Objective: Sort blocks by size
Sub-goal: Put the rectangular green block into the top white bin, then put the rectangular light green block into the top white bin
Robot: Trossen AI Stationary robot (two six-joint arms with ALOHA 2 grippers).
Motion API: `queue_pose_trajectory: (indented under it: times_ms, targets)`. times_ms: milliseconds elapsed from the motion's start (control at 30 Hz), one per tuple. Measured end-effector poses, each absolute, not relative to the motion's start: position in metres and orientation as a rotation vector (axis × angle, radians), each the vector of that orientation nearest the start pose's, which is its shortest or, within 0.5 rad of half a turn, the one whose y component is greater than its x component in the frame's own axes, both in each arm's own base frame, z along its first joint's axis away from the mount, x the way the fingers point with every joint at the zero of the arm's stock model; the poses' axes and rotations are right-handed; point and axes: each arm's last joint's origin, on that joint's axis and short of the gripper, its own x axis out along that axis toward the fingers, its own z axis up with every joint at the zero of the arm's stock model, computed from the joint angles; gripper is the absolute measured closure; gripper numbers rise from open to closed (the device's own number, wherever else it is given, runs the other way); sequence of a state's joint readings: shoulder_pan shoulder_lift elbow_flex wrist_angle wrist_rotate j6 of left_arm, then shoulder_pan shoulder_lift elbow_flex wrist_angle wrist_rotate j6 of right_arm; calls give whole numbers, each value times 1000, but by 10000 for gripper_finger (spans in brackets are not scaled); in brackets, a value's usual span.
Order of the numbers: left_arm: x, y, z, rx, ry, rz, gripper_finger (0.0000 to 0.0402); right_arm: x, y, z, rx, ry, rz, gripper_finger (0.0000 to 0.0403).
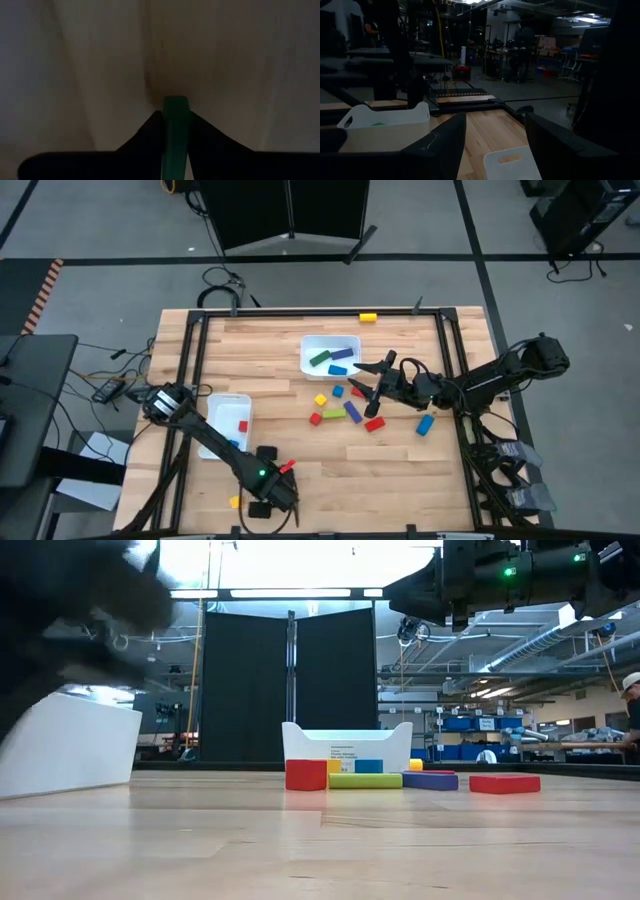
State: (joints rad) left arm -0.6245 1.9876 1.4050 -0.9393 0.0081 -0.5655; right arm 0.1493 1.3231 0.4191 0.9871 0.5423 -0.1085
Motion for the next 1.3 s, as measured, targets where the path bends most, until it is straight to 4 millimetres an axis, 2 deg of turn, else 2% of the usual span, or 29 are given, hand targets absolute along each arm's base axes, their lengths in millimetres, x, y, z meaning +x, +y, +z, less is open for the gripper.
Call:
queue_pose_trajectory:
  times_ms: [133,233,400,567,767,933,1033,1133,1300]
  targets:
    - [315,-196,194,84,1383,-8,339,246,22,212,-77,-62,-397,188]
    - [326,-170,212,139,1284,69,339,246,22,212,-77,-64,-397,188]
    - [349,-115,245,241,1069,209,339,245,26,212,-113,-58,-380,188]
    - [372,-47,271,242,843,303,339,243,34,213,-176,-44,-420,188]
    - [386,33,265,125,760,354,339,233,49,219,-291,-1,-502,188]
    - [381,76,236,-2,666,387,339,224,57,227,-340,5,-517,188]
    - [376,91,225,-98,594,420,339,221,58,229,-337,1,-513,188]
    - [371,96,216,-147,566,455,329,221,58,229,-337,1,-513,188]
    - [369,97,211,-181,547,487,233,222,56,229,-324,4,-519,188]
